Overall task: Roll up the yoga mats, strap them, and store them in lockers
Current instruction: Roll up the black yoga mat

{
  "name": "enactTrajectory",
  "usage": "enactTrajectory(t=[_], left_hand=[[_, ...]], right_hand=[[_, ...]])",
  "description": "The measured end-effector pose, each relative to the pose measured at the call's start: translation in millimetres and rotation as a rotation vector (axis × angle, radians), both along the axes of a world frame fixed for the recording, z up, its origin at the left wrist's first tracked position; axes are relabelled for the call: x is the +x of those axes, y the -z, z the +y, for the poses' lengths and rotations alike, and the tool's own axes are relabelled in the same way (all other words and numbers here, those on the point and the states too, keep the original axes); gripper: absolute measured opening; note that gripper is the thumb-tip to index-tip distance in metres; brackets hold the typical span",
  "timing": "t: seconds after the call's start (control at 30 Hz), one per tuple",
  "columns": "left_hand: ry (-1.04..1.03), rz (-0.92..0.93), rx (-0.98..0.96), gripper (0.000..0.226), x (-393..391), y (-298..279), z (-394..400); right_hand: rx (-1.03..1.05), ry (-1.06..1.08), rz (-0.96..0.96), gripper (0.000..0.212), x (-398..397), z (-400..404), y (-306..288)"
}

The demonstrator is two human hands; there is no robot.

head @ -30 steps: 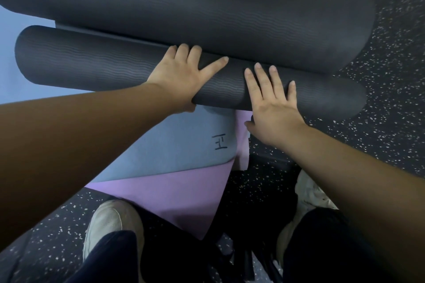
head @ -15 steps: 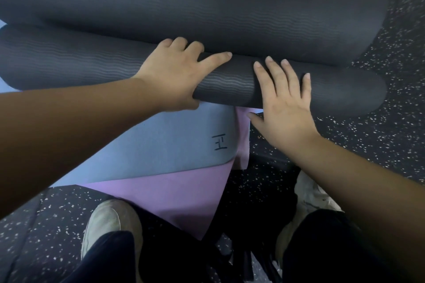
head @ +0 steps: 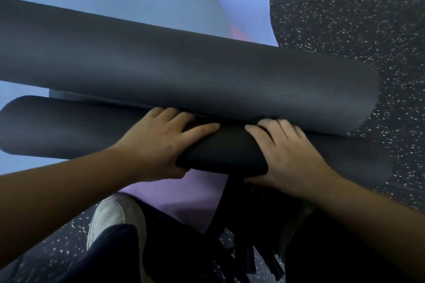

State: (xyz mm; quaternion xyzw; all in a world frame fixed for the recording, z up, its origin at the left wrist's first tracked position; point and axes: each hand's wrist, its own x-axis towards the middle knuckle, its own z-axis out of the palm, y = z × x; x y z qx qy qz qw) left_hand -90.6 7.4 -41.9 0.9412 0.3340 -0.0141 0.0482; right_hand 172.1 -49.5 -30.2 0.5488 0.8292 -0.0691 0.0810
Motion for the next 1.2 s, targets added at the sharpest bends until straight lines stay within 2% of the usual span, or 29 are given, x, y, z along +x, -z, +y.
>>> enactTrajectory(t=[0.1, 0.23, 0.53, 0.73, 0.87, 1.0, 1.1, 1.2], left_hand=[[0.004, 0.033, 0.018, 0.108, -1.5, 6.5, 5.4], [-0.006, 0.045, 0.028, 0.099, 0.7, 7.2, 10.0], [-0.025, -0.017, 0.062, 0.102, 1.8, 11.1, 19.6], [-0.068, -0.074, 0.107, 0.096, 2.8, 9.6, 35.6], [-0.109, -0.079, 0.151, 0.086, 8.0, 2.0, 51.6], [-0.158, -0.085, 0.227, 0.069, 24.3, -2.8, 61.0], [-0.129, -0.071, 0.323, 0.049, 36.6, -4.3, 58.8], [-0.140, -0.066, 0.250, 0.042, 41.1, -5.6, 59.6]], right_hand=[[-0.021, -0.001, -0.019, 0.105, -1.3, 3.1, 3.4], [-0.028, 0.013, -0.009, 0.104, -0.1, 6.5, 4.6], [0.047, -0.002, 0.091, 0.100, 4.9, 10.0, 10.5], [0.042, 0.072, 0.134, 0.091, 4.7, 17.7, 13.0], [0.100, 0.165, 0.187, 0.078, 4.5, 27.7, 11.2], [0.233, 0.205, 0.076, 0.057, -0.2, 42.4, 5.3], [0.078, 0.263, 0.052, 0.039, -4.9, 49.0, 4.7], [0.119, 0.262, 0.079, 0.023, -9.4, 48.0, 11.0]])
